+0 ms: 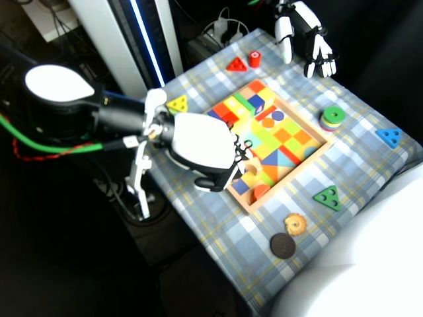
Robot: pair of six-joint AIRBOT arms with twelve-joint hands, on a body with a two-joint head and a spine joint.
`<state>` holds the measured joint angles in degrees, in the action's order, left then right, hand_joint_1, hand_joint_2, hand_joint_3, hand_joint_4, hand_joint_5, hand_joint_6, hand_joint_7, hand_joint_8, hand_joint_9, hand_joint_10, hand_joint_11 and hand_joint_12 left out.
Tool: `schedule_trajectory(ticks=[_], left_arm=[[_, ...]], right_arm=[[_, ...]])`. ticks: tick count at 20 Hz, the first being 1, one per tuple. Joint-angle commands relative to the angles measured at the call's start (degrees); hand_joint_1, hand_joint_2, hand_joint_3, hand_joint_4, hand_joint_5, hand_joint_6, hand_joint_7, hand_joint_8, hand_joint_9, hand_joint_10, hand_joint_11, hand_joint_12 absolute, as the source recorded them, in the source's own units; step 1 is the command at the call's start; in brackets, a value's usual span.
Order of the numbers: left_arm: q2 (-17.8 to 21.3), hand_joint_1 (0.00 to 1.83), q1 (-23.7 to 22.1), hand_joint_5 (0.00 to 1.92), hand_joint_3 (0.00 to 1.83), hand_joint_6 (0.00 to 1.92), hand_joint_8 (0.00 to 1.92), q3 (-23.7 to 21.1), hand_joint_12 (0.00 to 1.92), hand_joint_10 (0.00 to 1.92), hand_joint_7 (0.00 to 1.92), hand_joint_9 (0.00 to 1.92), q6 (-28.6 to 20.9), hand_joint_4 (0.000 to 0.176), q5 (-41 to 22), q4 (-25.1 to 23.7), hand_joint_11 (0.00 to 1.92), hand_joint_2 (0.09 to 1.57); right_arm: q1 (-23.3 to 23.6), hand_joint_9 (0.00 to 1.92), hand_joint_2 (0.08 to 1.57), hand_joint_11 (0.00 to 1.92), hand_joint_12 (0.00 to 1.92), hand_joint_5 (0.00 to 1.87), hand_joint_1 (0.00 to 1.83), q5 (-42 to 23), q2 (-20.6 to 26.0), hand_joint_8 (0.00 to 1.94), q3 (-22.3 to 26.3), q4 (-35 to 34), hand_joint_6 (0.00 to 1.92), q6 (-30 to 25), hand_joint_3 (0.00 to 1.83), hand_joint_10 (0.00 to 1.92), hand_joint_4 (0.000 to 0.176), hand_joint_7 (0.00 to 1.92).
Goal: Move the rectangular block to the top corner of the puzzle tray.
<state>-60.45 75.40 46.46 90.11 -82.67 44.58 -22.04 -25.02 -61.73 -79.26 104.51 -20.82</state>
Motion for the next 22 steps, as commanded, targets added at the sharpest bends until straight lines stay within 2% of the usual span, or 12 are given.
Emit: schedule_trajectory(ticks=[1,3,5,7,9,12,13,14,16,18,21,22], left_arm=[[0.3,0.78,-0.1,0.74,0.00,0.00,0.00,0.1,0.38,0.00,0.41,0.27,-0.4,0.052,-6.3,-2.1,0.00,1.29],[0.3,0.78,-0.1,0.74,0.00,0.00,0.00,0.1,0.44,0.01,0.42,0.28,-0.4,0.047,-6.3,-2.1,0.00,1.28],[0.3,0.79,0.0,0.75,0.00,0.00,0.00,0.1,0.54,0.01,0.42,0.30,-0.4,0.047,-6.3,-2.0,0.00,1.28],[0.3,0.75,0.0,0.75,0.00,0.00,0.00,0.0,0.54,0.01,0.40,0.28,-0.4,0.051,-6.3,-2.0,0.00,1.29],[0.3,0.75,0.0,0.75,0.00,0.00,0.00,0.0,0.51,0.00,0.39,0.28,-0.4,0.054,-6.3,-2.0,0.00,1.29],[0.3,0.76,0.0,0.74,0.00,0.00,0.00,0.0,0.47,0.01,0.40,0.28,-0.4,0.059,-6.3,-2.0,0.00,1.28],[0.3,0.74,0.0,0.74,0.00,0.00,0.00,0.0,0.47,0.01,0.40,0.27,-0.4,0.058,-6.3,-2.0,0.00,1.29],[0.3,0.76,0.0,0.75,0.00,0.00,0.00,0.0,0.44,0.01,0.41,0.27,-0.4,0.049,-6.3,-2.0,0.00,1.29],[0.5,0.74,0.0,0.73,0.00,0.00,0.00,-0.1,0.49,0.01,0.40,0.28,-0.4,0.063,-6.3,-2.1,0.00,1.29],[0.6,0.76,0.0,0.74,0.00,0.01,0.00,-0.2,0.48,0.01,0.41,0.28,-0.3,0.055,-6.6,-2.1,0.00,1.28],[0.7,0.76,0.2,0.75,0.00,0.00,0.00,-0.2,0.45,0.00,0.41,0.28,-0.4,0.065,-6.7,-2.0,0.00,1.28],[0.7,0.75,0.2,0.75,0.00,0.00,0.00,-0.2,0.41,0.00,0.41,0.27,-0.4,0.058,-6.7,-2.0,0.00,1.28]], right_arm=[[1.3,1.31,1.29,1.39,1.92,0.39,1.51,1.3,0.2,1.94,0.0,-1.3,0.00,0.3,0.00,1.92,0.067,1.02],[1.7,1.34,1.28,1.41,1.92,0.37,1.56,1.3,0.4,1.94,0.2,-1.3,0.00,0.3,0.00,1.92,0.033,1.05],[2.2,1.34,1.28,1.41,1.92,0.38,1.52,1.3,0.5,1.94,0.4,-1.3,0.00,0.3,0.00,1.92,0.072,1.06],[2.5,1.33,1.29,1.41,1.92,0.37,1.54,1.3,0.5,1.94,0.4,-1.3,0.00,0.4,0.00,1.92,0.052,1.04],[2.7,1.31,1.29,1.38,1.92,0.36,1.52,1.3,0.8,1.94,0.5,-1.3,0.00,0.5,0.00,1.92,0.089,1.03],[3.7,1.29,1.27,1.39,1.92,0.40,1.61,1.4,2.4,1.94,2.0,-1.3,0.01,0.5,0.00,1.92,0.057,1.04],[3.7,1.29,1.28,1.37,1.92,0.39,1.56,1.5,3.0,1.94,2.8,-1.3,0.00,0.5,0.00,1.92,0.078,1.00],[3.7,1.32,1.27,1.40,1.92,0.38,1.61,1.6,3.4,1.94,3.6,-1.3,0.00,0.5,0.00,1.92,0.013,1.01],[3.7,1.26,1.32,1.34,1.92,0.34,1.47,1.7,4.5,1.94,4.4,-1.3,0.00,0.5,0.01,1.92,0.109,0.95],[3.7,1.21,1.31,1.32,1.92,0.35,1.47,1.8,5.6,1.94,5.2,-1.4,0.00,0.4,0.00,1.92,0.073,0.91],[3.7,1.29,1.30,1.38,1.92,0.39,1.50,2.2,7.4,1.94,6.9,-1.4,0.01,0.4,0.00,1.92,0.062,1.01],[3.4,1.33,1.30,1.40,1.92,0.40,1.48,2.4,8.1,1.94,7.3,-1.4,0.01,0.4,0.00,1.92,0.087,1.05]])
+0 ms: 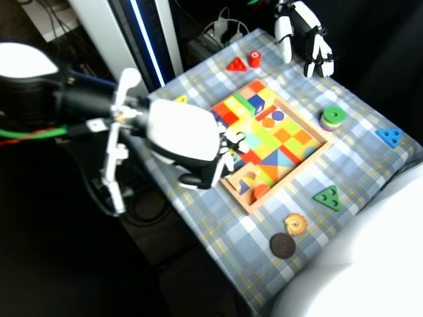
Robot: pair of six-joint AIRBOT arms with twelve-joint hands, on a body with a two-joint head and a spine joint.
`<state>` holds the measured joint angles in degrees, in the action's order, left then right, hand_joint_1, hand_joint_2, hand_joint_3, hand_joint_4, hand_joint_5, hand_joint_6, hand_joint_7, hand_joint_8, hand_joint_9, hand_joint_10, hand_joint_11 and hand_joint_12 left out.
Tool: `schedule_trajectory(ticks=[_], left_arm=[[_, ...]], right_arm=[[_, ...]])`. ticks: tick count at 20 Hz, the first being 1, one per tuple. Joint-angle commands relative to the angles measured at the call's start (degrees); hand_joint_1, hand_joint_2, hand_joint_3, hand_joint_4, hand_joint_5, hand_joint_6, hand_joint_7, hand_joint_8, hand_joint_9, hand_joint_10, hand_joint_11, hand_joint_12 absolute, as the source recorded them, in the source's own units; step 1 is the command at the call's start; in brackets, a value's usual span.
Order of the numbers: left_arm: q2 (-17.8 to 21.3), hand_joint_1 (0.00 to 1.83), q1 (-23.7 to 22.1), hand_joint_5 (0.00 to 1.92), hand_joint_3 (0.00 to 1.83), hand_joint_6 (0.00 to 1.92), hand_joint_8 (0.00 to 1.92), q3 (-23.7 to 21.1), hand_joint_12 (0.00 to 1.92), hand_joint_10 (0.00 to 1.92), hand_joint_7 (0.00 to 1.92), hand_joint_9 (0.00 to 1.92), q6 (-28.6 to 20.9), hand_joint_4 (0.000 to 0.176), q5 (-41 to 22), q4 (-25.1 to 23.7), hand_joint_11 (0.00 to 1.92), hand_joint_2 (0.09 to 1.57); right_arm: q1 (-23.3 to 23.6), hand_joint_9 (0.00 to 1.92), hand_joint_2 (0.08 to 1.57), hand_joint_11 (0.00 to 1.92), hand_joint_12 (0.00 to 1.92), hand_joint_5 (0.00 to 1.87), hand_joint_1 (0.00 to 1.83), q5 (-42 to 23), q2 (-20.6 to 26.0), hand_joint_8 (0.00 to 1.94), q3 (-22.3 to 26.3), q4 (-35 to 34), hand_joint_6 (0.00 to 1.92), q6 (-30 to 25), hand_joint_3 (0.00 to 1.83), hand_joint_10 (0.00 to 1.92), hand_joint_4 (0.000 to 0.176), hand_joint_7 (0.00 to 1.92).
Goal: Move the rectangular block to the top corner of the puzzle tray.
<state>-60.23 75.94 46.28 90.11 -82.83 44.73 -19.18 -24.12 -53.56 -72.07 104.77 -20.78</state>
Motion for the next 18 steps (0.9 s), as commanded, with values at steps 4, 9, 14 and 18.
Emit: schedule_trajectory(ticks=[4,9,14,18], left_arm=[[0.6,0.78,-0.4,0.76,0.00,0.00,0.00,-0.1,0.33,0.00,0.40,0.26,-0.4,0.058,-6.4,-2.2,0.00,1.27],[0.6,0.77,-0.4,0.76,0.00,0.00,0.00,-0.1,0.46,0.00,0.41,0.27,-0.4,0.061,-6.4,-2.2,0.00,1.28],[0.6,0.79,-0.4,0.76,0.00,0.00,0.00,-0.1,0.33,0.00,0.41,0.26,-0.4,0.055,-6.3,-2.2,0.00,1.27],[0.6,0.79,-0.4,0.76,0.00,0.00,0.00,-0.1,0.46,0.01,0.42,0.28,-0.4,0.057,-6.2,-2.2,0.00,1.27]], right_arm=[[-2.0,1.36,1.31,1.42,1.92,0.44,1.47,2.1,0.1,1.94,0.0,-1.7,0.00,0.3,0.00,1.92,0.029,1.10],[-4.1,1.36,1.32,1.42,1.92,0.44,1.40,2.2,-2.9,1.94,-2.2,-1.6,0.01,0.3,0.00,1.92,0.109,1.11],[-4.6,1.39,1.31,1.44,1.92,0.45,1.41,2.2,-5.6,1.94,-5.0,-0.4,0.00,0.3,0.00,1.92,0.074,1.14],[-4.6,1.39,1.30,1.45,1.92,0.43,1.43,2.5,-6.1,1.94,-6.8,0.0,0.00,0.3,0.00,1.92,0.096,1.14]])
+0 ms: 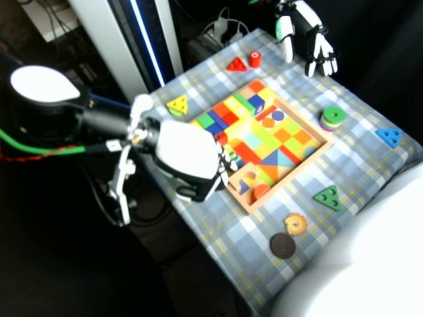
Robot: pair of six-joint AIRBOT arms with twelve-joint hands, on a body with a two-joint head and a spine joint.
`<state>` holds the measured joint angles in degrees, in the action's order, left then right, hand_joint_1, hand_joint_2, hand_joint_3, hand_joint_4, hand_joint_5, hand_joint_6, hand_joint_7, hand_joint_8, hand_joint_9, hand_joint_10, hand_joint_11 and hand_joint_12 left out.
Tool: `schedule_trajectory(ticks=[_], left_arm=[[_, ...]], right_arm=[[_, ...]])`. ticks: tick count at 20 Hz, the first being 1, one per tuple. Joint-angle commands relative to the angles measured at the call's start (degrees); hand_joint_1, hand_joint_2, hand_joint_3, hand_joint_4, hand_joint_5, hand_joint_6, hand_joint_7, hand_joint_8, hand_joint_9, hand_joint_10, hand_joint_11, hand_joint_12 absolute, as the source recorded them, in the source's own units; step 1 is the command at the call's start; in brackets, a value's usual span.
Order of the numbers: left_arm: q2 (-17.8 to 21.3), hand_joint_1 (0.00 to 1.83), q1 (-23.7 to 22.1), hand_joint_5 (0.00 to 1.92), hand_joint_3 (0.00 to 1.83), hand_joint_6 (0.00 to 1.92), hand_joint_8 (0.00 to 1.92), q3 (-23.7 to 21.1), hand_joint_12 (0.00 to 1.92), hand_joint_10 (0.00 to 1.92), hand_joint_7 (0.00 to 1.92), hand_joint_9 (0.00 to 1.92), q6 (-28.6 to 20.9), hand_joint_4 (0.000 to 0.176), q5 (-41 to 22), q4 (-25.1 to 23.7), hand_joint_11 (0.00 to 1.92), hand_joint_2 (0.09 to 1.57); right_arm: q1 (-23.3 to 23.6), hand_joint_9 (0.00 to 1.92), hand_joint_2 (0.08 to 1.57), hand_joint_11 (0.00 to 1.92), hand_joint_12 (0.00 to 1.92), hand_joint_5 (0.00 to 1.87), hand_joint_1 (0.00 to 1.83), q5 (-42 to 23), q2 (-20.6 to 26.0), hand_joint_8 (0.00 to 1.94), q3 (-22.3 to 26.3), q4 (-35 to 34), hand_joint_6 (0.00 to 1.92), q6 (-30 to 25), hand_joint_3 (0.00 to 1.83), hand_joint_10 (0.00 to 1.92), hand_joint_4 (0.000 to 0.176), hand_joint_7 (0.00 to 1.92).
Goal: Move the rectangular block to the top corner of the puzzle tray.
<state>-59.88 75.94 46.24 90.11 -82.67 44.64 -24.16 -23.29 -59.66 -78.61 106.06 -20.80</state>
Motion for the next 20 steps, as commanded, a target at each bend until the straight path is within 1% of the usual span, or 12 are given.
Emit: schedule_trajectory(ticks=[1,3,5,6,7,8,11,13,15,17,19,20], left_arm=[[0.3,0.79,-0.4,0.76,0.00,0.00,0.00,-0.1,0.47,0.00,0.42,0.27,-0.4,0.054,-6.4,-2.1,0.00,1.27],[0.2,0.76,-0.4,0.76,0.00,0.00,0.00,-0.2,0.42,0.01,0.41,0.27,-0.4,0.064,-6.4,-2.1,0.00,1.28],[0.2,0.77,-0.4,0.76,0.00,0.00,0.00,-0.2,0.43,0.01,0.41,0.27,-0.4,0.064,-6.5,-2.1,0.00,1.28],[0.2,0.77,-0.4,0.76,0.00,0.00,0.00,-0.2,0.34,0.01,0.41,0.27,-0.4,0.073,-6.5,-2.1,0.00,1.28],[0.2,0.76,-0.4,0.76,0.00,0.00,0.00,-0.1,0.36,0.01,0.41,0.27,-0.4,0.079,-6.6,-2.1,0.00,1.28],[0.3,0.80,-0.4,0.76,0.00,0.00,0.00,-0.1,0.43,0.01,0.42,0.29,-0.4,0.062,-6.6,-2.1,0.00,1.27],[0.2,0.78,-0.4,0.76,0.00,0.00,0.00,-0.2,0.49,0.01,0.42,0.29,-0.4,0.072,-6.6,-2.1,0.00,1.27],[0.2,0.80,-0.4,0.77,0.00,0.00,0.00,-0.2,0.49,0.01,0.42,0.28,-0.4,0.064,-6.6,-2.1,0.00,1.27],[0.2,0.81,-0.4,0.77,0.00,0.00,0.00,-0.2,0.47,0.00,0.41,0.28,-0.4,0.060,-6.5,-2.0,0.00,1.27],[0.2,0.78,-0.4,0.76,0.00,0.00,0.00,-0.2,0.43,0.00,0.41,0.28,-0.4,0.064,-6.5,-2.0,0.00,1.27],[0.2,0.78,-0.4,0.75,0.00,0.00,0.00,-0.2,0.42,0.00,0.40,0.28,-0.4,0.070,-6.5,-2.0,0.00,1.27],[0.2,0.78,-0.4,0.75,0.00,0.00,0.00,-0.2,0.42,0.00,0.40,0.28,-0.4,0.070,-6.5,-2.0,0.00,1.27]], right_arm=[[0.4,1.39,1.30,1.45,1.92,0.43,1.42,1.8,0.0,1.94,-0.5,-1.3,0.00,0.3,0.00,1.92,0.088,1.14],[0.4,1.39,1.30,1.45,1.92,0.43,1.42,2.0,0.0,1.94,-1.5,-1.3,0.00,0.3,0.00,1.92,0.075,1.13],[0.4,1.39,1.30,1.45,1.92,0.43,1.42,2.0,-0.3,1.94,-2.6,-1.3,0.00,0.3,0.00,1.92,0.073,1.14],[0.4,1.40,1.30,1.45,1.92,0.42,1.41,2.0,-0.7,1.94,-3.0,-1.3,0.00,0.3,0.00,1.92,0.083,1.16],[0.4,1.40,1.30,1.45,1.92,0.41,1.42,2.0,-1.1,1.94,-3.2,-1.4,0.00,0.3,0.00,1.92,0.075,1.16],[0.4,1.39,1.28,1.43,1.92,0.43,1.46,2.0,-1.4,1.94,-3.3,-1.4,0.01,0.3,0.00,1.92,0.085,1.17],[0.4,1.32,1.27,1.37,1.92,0.42,1.52,2.0,-1.6,1.94,-3.1,-1.4,0.00,0.3,0.00,1.92,0.074,1.04],[0.4,1.27,1.26,1.33,1.92,0.43,1.51,2.0,-1.2,1.94,-2.1,-1.4,0.00,0.3,0.00,1.92,0.082,0.99],[0.4,1.30,1.26,1.36,1.92,0.43,1.51,2.0,-1.2,1.94,-1.5,-1.4,0.00,0.3,0.00,1.92,0.103,1.04],[0.4,1.34,1.26,1.40,1.92,0.43,1.52,1.7,-1.2,1.94,-1.5,-1.4,0.00,0.3,0.00,1.92,0.088,1.07],[0.5,1.33,1.27,1.39,1.92,0.40,1.50,1.5,-1.7,1.94,-1.7,-1.4,0.00,0.3,0.00,1.92,0.113,1.04],[0.5,1.33,1.27,1.39,1.92,0.40,1.50,1.5,-1.9,1.94,-1.8,-1.4,0.00,0.3,0.00,1.92,0.113,1.04]])
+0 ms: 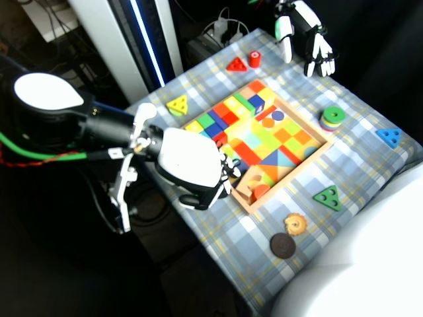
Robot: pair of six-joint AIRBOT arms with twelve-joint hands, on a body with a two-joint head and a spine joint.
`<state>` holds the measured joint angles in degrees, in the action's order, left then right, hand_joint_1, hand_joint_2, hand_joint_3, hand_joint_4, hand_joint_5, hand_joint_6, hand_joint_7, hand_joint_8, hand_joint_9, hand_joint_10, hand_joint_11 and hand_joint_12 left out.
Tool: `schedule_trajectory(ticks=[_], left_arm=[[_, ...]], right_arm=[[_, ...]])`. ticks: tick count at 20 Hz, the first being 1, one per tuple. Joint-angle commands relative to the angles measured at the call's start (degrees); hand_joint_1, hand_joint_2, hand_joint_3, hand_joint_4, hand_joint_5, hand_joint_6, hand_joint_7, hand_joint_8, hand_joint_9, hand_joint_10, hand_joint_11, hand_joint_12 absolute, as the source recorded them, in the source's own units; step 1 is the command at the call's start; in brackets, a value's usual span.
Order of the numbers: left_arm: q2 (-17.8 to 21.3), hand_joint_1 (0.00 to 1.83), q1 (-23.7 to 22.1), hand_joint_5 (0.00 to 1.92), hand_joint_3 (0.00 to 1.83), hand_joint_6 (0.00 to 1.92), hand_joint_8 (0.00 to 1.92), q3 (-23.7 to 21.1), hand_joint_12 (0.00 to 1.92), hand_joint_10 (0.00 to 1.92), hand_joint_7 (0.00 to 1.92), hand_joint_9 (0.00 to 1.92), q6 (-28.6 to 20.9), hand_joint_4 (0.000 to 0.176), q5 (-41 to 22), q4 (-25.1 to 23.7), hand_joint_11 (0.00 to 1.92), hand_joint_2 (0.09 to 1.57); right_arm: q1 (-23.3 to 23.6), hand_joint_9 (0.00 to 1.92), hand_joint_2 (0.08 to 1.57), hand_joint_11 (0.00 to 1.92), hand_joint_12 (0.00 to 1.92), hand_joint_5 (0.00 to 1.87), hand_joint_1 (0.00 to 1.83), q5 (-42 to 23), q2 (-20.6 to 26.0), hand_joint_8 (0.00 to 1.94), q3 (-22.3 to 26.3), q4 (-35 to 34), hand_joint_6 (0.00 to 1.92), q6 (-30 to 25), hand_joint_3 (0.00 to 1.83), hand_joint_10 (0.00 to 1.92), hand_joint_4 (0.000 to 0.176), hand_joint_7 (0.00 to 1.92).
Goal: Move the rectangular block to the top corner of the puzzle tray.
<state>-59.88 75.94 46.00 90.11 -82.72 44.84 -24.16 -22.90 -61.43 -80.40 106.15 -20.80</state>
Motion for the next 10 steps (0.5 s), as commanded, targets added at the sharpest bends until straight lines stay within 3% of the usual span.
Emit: schedule_trajectory(ticks=[1,2,3,4,5,6,7,8,9,10], left_arm=[[0.2,0.77,-0.4,0.76,0.00,0.00,0.00,0.1,0.42,0.00,0.41,0.28,-0.4,0.068,-6.4,-2.2,0.00,1.27],[0.2,0.78,-0.4,0.76,0.00,0.00,0.00,0.1,0.46,0.01,0.41,0.29,-0.4,0.068,-6.5,-2.2,0.00,1.27],[0.2,0.77,-0.4,0.76,0.00,0.00,0.00,0.1,0.51,0.01,0.42,0.29,-0.4,0.082,-6.5,-2.2,0.00,1.27],[0.2,0.78,-0.4,0.76,0.00,0.00,0.00,0.1,0.50,0.00,0.41,0.29,-0.4,0.073,-6.6,-2.2,0.00,1.27],[0.2,0.79,-0.4,0.75,0.00,0.00,0.00,0.1,0.42,0.00,0.40,0.28,-0.4,0.069,-6.5,-2.2,0.00,1.27],[0.2,0.78,-0.4,0.75,0.00,0.00,0.00,0.1,0.34,0.00,0.40,0.28,-0.4,0.082,-6.6,-2.2,0.00,1.28],[0.2,0.77,-0.4,0.75,0.00,0.00,0.00,0.1,0.33,0.00,0.40,0.28,-0.4,0.086,-6.6,-2.2,0.00,1.28],[0.2,0.79,-0.4,0.76,0.00,0.00,0.00,0.1,0.48,0.01,0.42,0.29,-0.4,0.078,-6.6,-2.2,0.00,1.27],[0.2,0.79,-0.4,0.77,0.00,0.00,0.00,0.1,0.51,0.01,0.42,0.30,-0.4,0.069,-6.6,-2.2,0.00,1.27],[0.2,0.80,-0.4,0.77,0.00,0.00,0.00,0.1,0.51,0.01,0.42,0.30,-0.4,0.065,-6.5,-2.2,0.00,1.26]], right_arm=[[0.5,1.31,1.27,1.36,1.92,0.39,1.49,1.1,-0.8,1.94,-0.6,-1.3,0.00,0.3,0.00,1.92,0.118,1.01],[0.5,1.31,1.26,1.37,1.92,0.41,1.50,1.1,-1.4,1.94,-1.4,-1.3,0.00,0.3,0.00,1.92,0.115,1.02],[0.5,1.30,1.26,1.36,1.92,0.41,1.46,1.2,-2.4,1.94,-2.5,-1.6,0.00,0.3,0.00,1.92,0.124,1.02],[0.6,1.26,1.26,1.33,1.92,0.39,1.46,1.2,-2.9,1.94,-3.1,-2.0,0.00,0.3,0.00,1.92,0.113,0.91],[0.6,1.25,1.26,1.32,1.92,0.36,1.47,1.1,-3.5,1.87,-3.9,-2.7,0.00,0.3,0.00,1.92,0.101,0.86],[0.8,1.26,1.27,1.33,1.92,0.34,1.45,1.1,-3.8,1.93,-4.2,-2.9,0.00,0.3,0.00,1.92,0.100,0.89],[1.0,1.26,1.27,1.33,1.92,0.34,1.45,1.2,-4.1,1.94,-4.8,-2.9,0.00,0.3,0.00,1.92,0.100,0.89],[1.0,1.28,1.28,1.34,1.92,0.33,1.43,1.2,-4.3,1.94,-5.2,-3.0,0.00,0.3,0.01,1.92,0.090,0.93],[1.0,1.29,1.28,1.37,1.92,0.33,1.43,1.2,-4.6,1.92,-5.6,-3.2,0.00,0.3,0.00,1.92,0.077,0.91],[1.0,1.25,1.29,1.33,1.92,0.34,1.33,1.2,-4.8,1.68,-6.1,-3.5,0.00,0.3,0.01,1.92,0.077,0.70]])
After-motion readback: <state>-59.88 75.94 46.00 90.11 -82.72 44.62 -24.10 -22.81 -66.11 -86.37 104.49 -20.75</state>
